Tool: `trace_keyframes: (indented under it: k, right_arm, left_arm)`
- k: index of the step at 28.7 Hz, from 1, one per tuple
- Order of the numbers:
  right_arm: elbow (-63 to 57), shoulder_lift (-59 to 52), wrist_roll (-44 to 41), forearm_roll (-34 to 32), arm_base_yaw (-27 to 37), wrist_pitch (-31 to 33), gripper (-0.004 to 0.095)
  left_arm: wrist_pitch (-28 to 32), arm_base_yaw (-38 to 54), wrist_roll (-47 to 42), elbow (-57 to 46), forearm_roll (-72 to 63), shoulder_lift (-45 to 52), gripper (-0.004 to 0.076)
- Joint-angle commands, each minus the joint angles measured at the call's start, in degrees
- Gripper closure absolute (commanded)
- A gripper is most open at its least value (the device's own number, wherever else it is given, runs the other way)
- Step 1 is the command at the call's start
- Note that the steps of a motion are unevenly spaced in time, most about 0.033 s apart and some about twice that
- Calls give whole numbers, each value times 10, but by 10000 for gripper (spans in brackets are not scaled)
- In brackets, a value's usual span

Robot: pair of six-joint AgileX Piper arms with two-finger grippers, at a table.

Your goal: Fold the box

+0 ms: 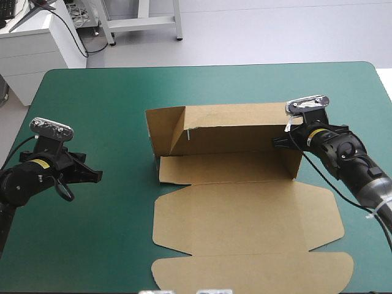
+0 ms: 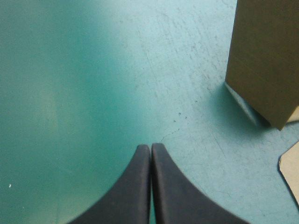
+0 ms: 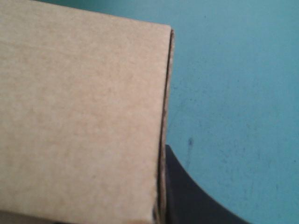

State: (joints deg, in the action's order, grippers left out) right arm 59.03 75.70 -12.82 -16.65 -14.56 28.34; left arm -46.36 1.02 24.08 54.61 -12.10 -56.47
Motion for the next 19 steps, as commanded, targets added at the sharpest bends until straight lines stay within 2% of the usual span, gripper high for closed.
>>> trace_keyframes:
  k: [1, 6, 9, 14, 19]
  right_arm:
    - [62, -22, 107, 76, 3, 87, 927]
    - [113, -12, 164, 157, 3, 210, 927]
    - [122, 4, 183, 176, 3, 251, 927]
    - [122, 52, 185, 185, 3, 254, 927]
    - [123, 115, 185, 195, 3, 194, 927]
  left_arm:
    - [24, 1, -15, -1, -13, 10, 733]
    - [30, 1, -14, -4, -13, 10, 733]
    - [36, 1, -12, -4, -14, 10, 733]
    - [37, 1, -12, -4, -14, 10, 733]
    - [33, 1, -12, -4, -19, 10, 733]
